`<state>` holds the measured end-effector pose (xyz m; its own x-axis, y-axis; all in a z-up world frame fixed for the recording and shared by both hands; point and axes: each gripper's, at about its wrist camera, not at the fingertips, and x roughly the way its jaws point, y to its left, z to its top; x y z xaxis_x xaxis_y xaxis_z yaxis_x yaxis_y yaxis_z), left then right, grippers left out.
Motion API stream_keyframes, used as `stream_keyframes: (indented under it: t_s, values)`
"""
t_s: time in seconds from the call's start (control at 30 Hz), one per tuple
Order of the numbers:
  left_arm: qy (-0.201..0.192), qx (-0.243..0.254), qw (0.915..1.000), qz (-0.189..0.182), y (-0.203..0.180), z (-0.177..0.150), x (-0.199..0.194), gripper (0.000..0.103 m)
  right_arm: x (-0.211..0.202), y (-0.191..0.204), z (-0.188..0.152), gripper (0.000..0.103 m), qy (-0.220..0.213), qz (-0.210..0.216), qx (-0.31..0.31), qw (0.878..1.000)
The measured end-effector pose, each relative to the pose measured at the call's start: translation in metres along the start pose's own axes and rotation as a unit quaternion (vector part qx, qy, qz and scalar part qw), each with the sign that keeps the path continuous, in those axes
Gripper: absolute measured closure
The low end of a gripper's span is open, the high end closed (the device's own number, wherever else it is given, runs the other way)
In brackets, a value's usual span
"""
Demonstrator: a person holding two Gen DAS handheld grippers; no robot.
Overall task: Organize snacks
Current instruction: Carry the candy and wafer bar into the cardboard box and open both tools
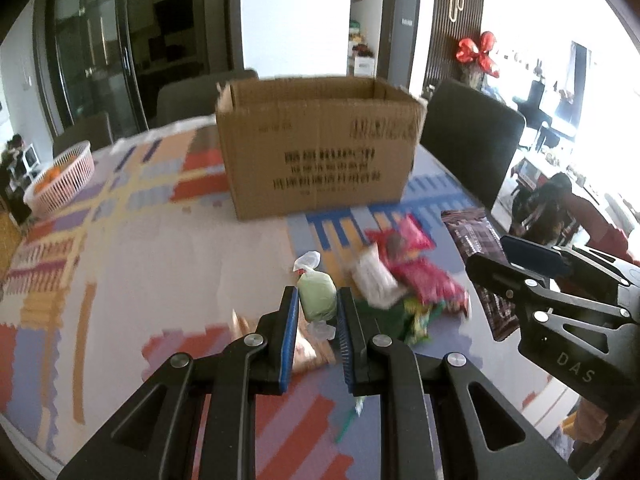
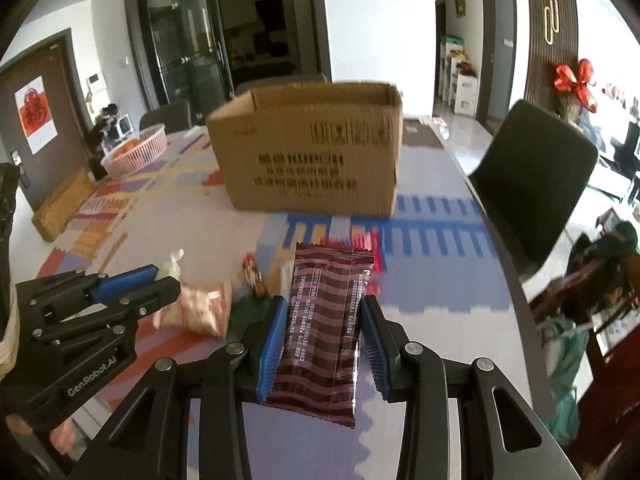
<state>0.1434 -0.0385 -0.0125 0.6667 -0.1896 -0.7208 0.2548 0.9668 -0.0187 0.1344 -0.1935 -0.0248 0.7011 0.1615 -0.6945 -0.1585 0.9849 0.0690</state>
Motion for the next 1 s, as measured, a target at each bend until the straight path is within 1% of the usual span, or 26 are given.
stream_keyframes:
  t_s: [0.1,0.2,0.27,0.43,0.67,0.8,0.9,1.0]
  values:
    - [-0.019,0.006,0.9998,0.006,0.004,0.016,0.000,0.083,0.001,0.002,0.016,0.064,-0.017,0.006,-0.004,1.000]
    - [-0.032,0.020,0.9991,0.019,0.007,0.030,0.005,0.083,0.004,0.004,0.033,0.064,-0.033,0.005,-0.013,0.999]
    - [-0.032,0.020,0.9992,0.014,0.011,0.040,0.009,0.083,0.007,0.004,0.042,0.064,-0.042,-0.004,-0.017,0.999]
    - [-0.041,0.024,0.9988,0.013,0.015,0.064,0.017,0.083,0.015,0.000,0.067,0.064,-0.054,-0.006,-0.016,0.998]
    - [-0.061,0.031,0.9976,0.011,0.019,0.104,0.023,0.083,0.023,-0.005,0.110,0.064,-0.074,0.004,-0.012,0.997]
    - [-0.065,0.031,0.9974,0.008,0.026,0.126,0.027,0.083,0.030,-0.007,0.130,0.064,-0.078,0.008,-0.013,0.997]
    - [-0.067,0.034,0.9971,0.011,0.031,0.143,0.033,0.083,0.036,-0.008,0.146,0.064,-0.078,0.011,-0.016,0.997]
    - [-0.062,0.034,0.9974,0.011,0.036,0.158,0.041,0.083,0.044,-0.009,0.162,0.064,-0.073,0.015,-0.019,0.997]
